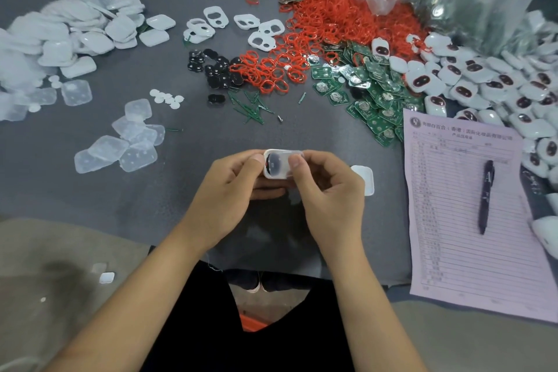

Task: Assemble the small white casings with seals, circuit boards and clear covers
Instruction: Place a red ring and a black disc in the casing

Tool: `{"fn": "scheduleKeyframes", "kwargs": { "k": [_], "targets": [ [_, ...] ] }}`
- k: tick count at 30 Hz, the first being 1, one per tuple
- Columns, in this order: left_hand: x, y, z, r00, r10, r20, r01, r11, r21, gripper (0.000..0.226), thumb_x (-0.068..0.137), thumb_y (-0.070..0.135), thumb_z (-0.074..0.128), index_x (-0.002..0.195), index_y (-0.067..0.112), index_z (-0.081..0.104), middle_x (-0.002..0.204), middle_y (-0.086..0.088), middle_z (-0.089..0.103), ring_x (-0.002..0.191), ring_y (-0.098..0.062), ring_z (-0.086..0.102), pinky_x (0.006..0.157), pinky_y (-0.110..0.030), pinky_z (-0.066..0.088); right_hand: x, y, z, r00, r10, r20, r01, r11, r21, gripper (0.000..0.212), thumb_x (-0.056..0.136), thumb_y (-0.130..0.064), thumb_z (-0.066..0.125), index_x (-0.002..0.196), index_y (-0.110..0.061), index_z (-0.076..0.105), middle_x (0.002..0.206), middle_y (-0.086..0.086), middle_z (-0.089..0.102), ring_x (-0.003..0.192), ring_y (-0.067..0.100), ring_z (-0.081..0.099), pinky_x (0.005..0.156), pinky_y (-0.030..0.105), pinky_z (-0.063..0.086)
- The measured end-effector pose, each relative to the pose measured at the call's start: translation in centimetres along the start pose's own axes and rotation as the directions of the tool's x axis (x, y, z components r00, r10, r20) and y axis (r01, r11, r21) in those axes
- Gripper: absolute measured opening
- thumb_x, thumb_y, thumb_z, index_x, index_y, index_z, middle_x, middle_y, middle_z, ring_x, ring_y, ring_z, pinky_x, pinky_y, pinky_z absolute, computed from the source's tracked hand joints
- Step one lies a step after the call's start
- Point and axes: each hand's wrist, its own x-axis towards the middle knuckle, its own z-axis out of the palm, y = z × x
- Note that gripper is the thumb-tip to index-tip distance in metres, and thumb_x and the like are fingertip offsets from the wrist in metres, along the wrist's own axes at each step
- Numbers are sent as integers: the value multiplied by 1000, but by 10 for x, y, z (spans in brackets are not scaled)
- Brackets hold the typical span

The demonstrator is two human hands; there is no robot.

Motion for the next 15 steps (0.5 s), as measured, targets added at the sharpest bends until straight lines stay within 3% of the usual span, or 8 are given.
{"fn": "scheduleKeyframes", "kwargs": {
  "k": [3, 7, 11, 15],
  "targets": [
    [-2, 0, 1, 1000, 14, 7, -14, 999, 33, 41, 110, 16, 35, 123, 17, 73, 119, -2, 77, 109, -22, 75, 86, -28, 61, -1, -1, 1, 1000, 10, -7, -10, 1000, 7, 8, 97, -14, 72, 92, -20, 75, 80, -1, 74, 69, 22, 69, 64, 29, 57],
    [-2, 0, -1, 1000, 12, 15, -13, 996, 86, 39, 113, 15, 34, 129, 15, 70, 120, -1, 77, 111, -20, 74, 88, -28, 61, -1, -3, 1, 1000, -13, -15, 13, 1000, 6, 10, 96, -13, 73, 91, -21, 74, 80, -6, 74, 67, 11, 68, 63, 16, 53],
    [-2, -1, -2, 1000, 8, 26, -11, 993, 116, 37, 113, 17, 37, 132, 15, 70, 120, -3, 76, 114, -22, 73, 92, -34, 61, -3, -2, 1, 999, -33, -8, 33, 999, -11, 14, 95, -17, 75, 91, -30, 73, 81, -10, 75, 71, 16, 70, 66, 18, 55],
    [-2, -1, -1, 999, 18, 35, -21, 995, 100, 38, 113, 15, 37, 129, 16, 71, 117, -4, 77, 113, -21, 73, 91, -30, 60, -3, -2, 3, 998, -69, -9, 68, 996, -51, 16, 94, -21, 75, 89, -35, 72, 79, -13, 74, 69, 12, 69, 64, 20, 55]
  ]
}}
